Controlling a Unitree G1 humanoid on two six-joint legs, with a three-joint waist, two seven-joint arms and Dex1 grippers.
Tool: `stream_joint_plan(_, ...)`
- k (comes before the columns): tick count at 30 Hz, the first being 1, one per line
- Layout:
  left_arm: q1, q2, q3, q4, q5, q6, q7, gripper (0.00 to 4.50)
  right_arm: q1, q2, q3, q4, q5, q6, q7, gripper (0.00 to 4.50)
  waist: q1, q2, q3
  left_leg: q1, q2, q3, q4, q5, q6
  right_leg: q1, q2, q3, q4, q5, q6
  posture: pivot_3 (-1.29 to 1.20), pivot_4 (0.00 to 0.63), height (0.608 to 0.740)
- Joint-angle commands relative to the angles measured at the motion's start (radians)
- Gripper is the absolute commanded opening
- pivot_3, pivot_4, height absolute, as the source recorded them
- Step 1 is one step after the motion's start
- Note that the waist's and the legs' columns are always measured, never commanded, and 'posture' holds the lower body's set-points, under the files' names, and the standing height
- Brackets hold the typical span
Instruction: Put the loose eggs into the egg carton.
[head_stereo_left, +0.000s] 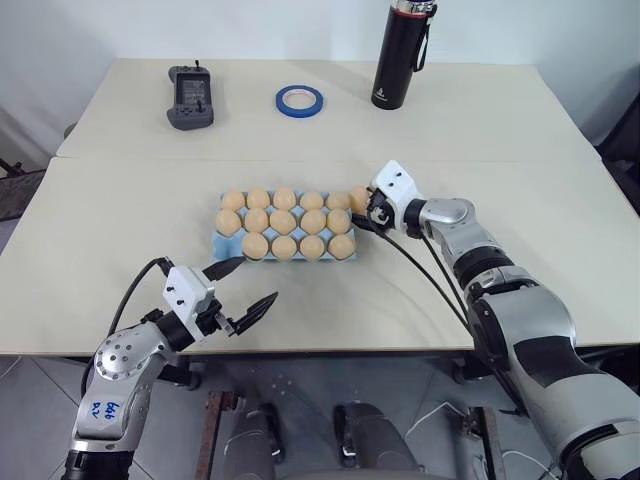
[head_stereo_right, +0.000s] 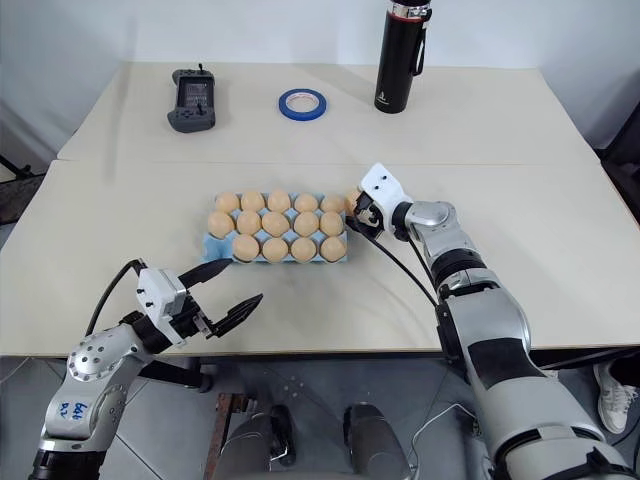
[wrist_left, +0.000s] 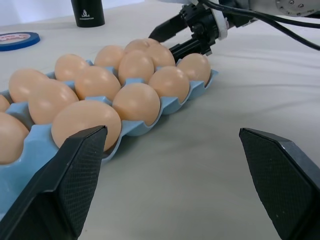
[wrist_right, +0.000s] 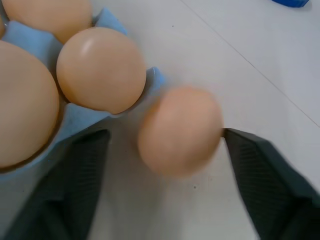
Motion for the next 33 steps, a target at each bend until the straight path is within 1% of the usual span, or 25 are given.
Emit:
stream_joint_plan(1, 0.003, 0.010, 0.025, -0.045, -0.001, -0.021, 0.005, 4.50, -0.033, 0.004, -0.016, -0.008, 0.000, 0.003, -0.014, 2.19, -0.001, 0.000, 0.000, 0.000, 0.000, 0.000, 0.000, 0.000, 0.000, 0.000, 0.000, 0.000, 0.000, 0.000, 0.000, 0.00, 0.150, 0.740)
stream_joint_plan(3, 0.005, 0.008, 0.026, -0.047, 0.000, -0.020, 0.007, 4.50, -0.031, 0.002, -0.020, -0.009, 0.000, 0.001, -0.017, 1.59, 0.000, 0.000, 0.000, 0.000, 0.000, 0.000, 0.000, 0.000, 0.000, 0.000, 0.000, 0.000, 0.000, 0.000, 0.000, 0.00, 0.150, 0.740)
stream_joint_plan(5, 0.008, 0.006, 0.025, -0.050, 0.003, -0.020, 0.009, 4.50, -0.027, -0.005, -0.025, -0.012, 0.001, -0.001, -0.021, 1.25, 0.000, 0.000, 0.000, 0.000, 0.000, 0.000, 0.000, 0.000, 0.000, 0.000, 0.000, 0.000, 0.000, 0.000, 0.000, 0.00, 0.150, 0.740)
stream_joint_plan(9, 0.011, 0.005, 0.025, -0.051, 0.003, -0.021, 0.012, 4.50, -0.020, -0.029, -0.017, -0.026, -0.011, -0.031, -0.025, 1.25, 0.000, 0.000, 0.000, 0.000, 0.000, 0.000, 0.000, 0.000, 0.000, 0.000, 0.000, 0.000, 0.000, 0.000, 0.000, 0.00, 0.150, 0.740)
stream_joint_plan(13, 0.019, 0.011, 0.046, -0.049, -0.005, -0.022, 0.014, 4.50, -0.016, -0.063, -0.039, -0.055, 0.018, -0.064, 0.042, 1.25, 0.001, 0.000, 0.000, 0.000, 0.000, 0.000, 0.000, 0.000, 0.000, 0.000, 0.000, 0.000, 0.000, 0.000, 0.000, 0.00, 0.150, 0.740)
stream_joint_plan(15, 0.030, 0.015, 0.077, -0.044, -0.019, -0.020, 0.017, 4.50, -0.014, -0.078, -0.053, -0.084, 0.045, -0.077, 0.109, 1.25, -0.001, 0.000, 0.000, 0.000, 0.000, 0.000, 0.000, 0.000, 0.000, 0.000, 0.000, 0.000, 0.000, 0.000, 0.000, 0.00, 0.150, 0.740)
stream_joint_plan(18, 0.057, 0.020, 0.139, -0.034, -0.042, -0.019, 0.018, 4.50, 0.000, -0.077, -0.069, -0.170, 0.100, -0.074, 0.253, 1.25, -0.004, 0.000, 0.000, 0.000, 0.000, 0.000, -0.001, -0.001, 0.002, 0.000, 0.000, 0.000, 0.000, 0.000, 0.000, 0.00, 0.150, 0.740)
stream_joint_plan(21, 0.107, 0.022, 0.201, -0.008, -0.043, -0.036, 0.016, 4.50, 0.041, -0.033, -0.059, -0.325, 0.165, 0.000, 0.355, 1.25, -0.010, 0.001, 0.000, 0.000, 0.001, 0.000, -0.002, -0.001, 0.002, 0.000, 0.001, 0.000, 0.000, 0.000, 0.000, 0.00, 0.150, 0.740)
stream_joint_plan(24, 0.166, 0.013, 0.258, 0.016, -0.044, -0.054, 0.025, 4.50, 0.111, 0.050, -0.017, -0.551, 0.216, 0.141, 0.377, 1.25, -0.015, 0.000, 0.000, 0.000, 0.002, 0.000, -0.003, -0.001, 0.002, 0.000, 0.001, 0.000, 0.000, 0.000, -0.001, 0.00, 0.150, 0.740)
stream_joint_plan(27, 0.199, -0.002, 0.294, 0.022, -0.048, -0.062, 0.043, 4.50, 0.165, 0.116, 0.032, -0.721, 0.220, 0.257, 0.344, 1.25, -0.016, 0.001, 0.000, 0.000, 0.002, -0.001, -0.003, -0.002, 0.002, -0.001, 0.001, -0.001, 0.000, -0.001, -0.001, 0.00, 0.150, 0.740)
stream_joint_plan(29, 0.215, -0.016, 0.316, 0.022, -0.054, -0.065, 0.058, 4.50, 0.183, 0.172, 0.067, -0.799, 0.216, 0.326, 0.308, 1.25, -0.016, 0.000, 0.000, 0.000, 0.001, -0.001, -0.003, -0.002, 0.002, -0.001, 0.000, -0.001, 0.000, -0.001, -0.001, 0.00, 0.150, 0.740)
stream_joint_plan(31, 0.226, -0.030, 0.329, 0.023, -0.056, -0.070, 0.071, 4.50, 0.185, 0.233, 0.101, -0.835, 0.202, 0.377, 0.259, 1.25, -0.019, 0.000, 0.000, 0.000, 0.001, -0.001, -0.004, -0.002, 0.001, -0.002, -0.001, -0.001, 0.000, -0.001, -0.001, 0.00, 0.150, 0.740)
stream_joint_plan(33, 0.235, -0.042, 0.338, 0.005, -0.063, -0.066, 0.086, 4.50, 0.180, 0.293, 0.144, -0.823, 0.173, 0.395, 0.208, 1.25, -0.022, 0.000, 0.000, 0.000, 0.001, -0.001, -0.005, -0.002, 0.001, -0.002, -0.001, -0.002, 0.000, -0.001, -0.002, 0.00, 0.150, 0.740)
